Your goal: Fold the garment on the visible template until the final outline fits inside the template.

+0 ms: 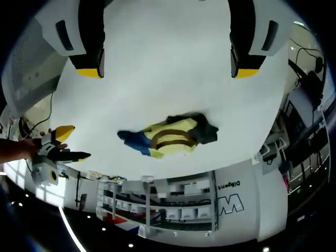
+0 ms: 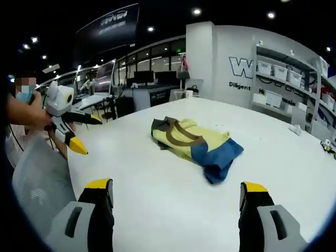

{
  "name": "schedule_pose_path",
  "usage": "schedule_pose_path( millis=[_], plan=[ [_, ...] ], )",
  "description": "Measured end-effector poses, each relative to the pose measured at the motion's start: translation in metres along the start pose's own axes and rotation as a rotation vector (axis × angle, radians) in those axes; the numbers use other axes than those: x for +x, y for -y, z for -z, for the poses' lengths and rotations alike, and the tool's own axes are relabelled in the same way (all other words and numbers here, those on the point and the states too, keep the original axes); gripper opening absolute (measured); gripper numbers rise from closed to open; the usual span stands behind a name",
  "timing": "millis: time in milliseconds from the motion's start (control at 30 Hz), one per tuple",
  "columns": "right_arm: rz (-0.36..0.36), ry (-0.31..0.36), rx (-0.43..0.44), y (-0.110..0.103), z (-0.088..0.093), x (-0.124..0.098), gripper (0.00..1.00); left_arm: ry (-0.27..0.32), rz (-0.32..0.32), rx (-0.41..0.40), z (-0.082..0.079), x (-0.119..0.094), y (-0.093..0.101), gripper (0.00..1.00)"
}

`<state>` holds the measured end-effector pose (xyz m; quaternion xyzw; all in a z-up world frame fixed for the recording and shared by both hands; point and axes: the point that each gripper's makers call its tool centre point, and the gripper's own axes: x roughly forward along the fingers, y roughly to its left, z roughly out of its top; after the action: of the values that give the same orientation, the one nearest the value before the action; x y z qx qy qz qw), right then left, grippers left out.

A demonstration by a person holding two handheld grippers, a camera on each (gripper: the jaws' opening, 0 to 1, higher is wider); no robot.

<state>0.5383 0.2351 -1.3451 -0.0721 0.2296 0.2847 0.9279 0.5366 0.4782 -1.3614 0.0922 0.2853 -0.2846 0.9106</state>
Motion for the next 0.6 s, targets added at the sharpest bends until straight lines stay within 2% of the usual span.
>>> schedule_pose_path(
  millis=[300,600],
  plan=[
    [-0.007,-0.014,0.001,0.000,0.001,0.003,0.99,-0.007,0.007,-0.002,0.005,0.006,0.001,0.96],
    [-0.004,-0.027,0.013,0.003,0.008,0.003,0.99,0.001,0.014,-0.002,0.002,0.011,0.002,0.95]
  ],
)
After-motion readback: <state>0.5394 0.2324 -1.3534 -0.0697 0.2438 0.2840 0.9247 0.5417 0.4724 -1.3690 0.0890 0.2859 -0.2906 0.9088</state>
